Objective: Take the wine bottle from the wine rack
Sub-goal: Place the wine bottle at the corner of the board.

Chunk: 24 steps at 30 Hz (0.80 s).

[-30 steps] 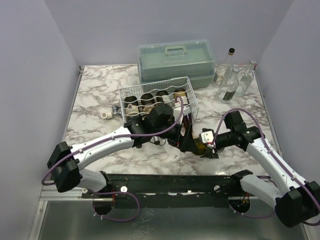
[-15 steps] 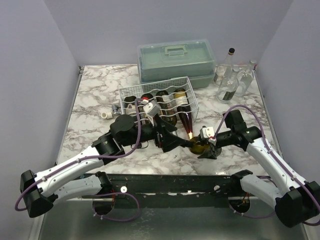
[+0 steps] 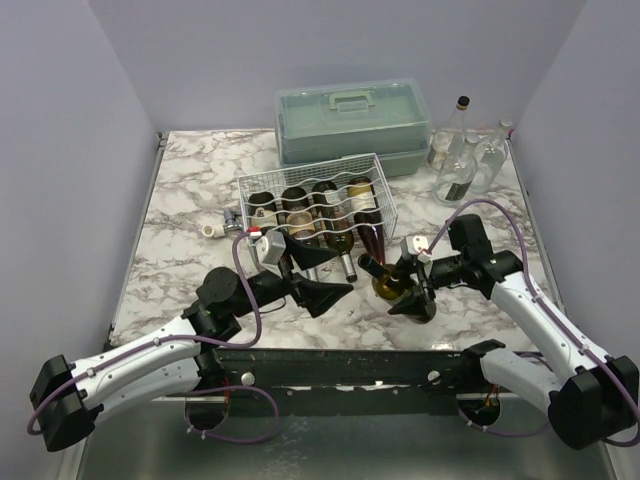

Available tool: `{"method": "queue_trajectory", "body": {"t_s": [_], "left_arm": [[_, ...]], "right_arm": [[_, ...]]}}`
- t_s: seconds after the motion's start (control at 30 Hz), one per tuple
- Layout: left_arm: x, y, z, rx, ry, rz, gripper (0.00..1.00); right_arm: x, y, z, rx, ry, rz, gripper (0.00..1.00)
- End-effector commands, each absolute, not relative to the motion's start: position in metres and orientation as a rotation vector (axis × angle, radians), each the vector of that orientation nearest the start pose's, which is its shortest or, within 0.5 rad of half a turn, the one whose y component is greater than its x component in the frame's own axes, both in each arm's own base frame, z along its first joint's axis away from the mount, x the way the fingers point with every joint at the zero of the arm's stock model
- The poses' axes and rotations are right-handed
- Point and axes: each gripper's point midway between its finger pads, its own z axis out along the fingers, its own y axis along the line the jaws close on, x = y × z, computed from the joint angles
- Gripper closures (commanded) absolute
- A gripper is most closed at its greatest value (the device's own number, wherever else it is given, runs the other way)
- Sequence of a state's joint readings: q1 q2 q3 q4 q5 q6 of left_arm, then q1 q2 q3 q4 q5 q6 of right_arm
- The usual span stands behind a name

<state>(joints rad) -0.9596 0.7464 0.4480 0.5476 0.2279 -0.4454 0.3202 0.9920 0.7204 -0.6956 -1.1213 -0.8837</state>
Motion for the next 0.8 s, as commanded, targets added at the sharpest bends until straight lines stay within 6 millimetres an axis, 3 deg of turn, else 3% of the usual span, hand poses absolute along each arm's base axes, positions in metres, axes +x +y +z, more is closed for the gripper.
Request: {"method": "queue_trajectory", "body": {"t_s": [0.0, 0.23, 0.47, 0.77], "left_arm": [[0.124, -0.3, 0.328, 0.707, 1.123, -1.301, 0.01], [0.131, -0.322, 0.319, 0.811, 1.033, -1.152, 0.01], [0.141, -0.343, 0.331, 0.796, 0.962, -1.138, 0.02], [0.14, -0.361, 0.325, 0.768, 0.959, -1.232, 0.17]], "right_arm": [[0.153, 0.214, 0.192, -1.435, 1.395, 1.186, 0.97], [0.153, 0.216, 0.191, -1.428, 1.402, 1.212, 0.97], [0.15, 0.215, 0.191, -1.436, 1.376, 1.208, 0.97], [0.148, 0.215, 0.192, -1.445, 1.357, 1.21, 0.97]]}}
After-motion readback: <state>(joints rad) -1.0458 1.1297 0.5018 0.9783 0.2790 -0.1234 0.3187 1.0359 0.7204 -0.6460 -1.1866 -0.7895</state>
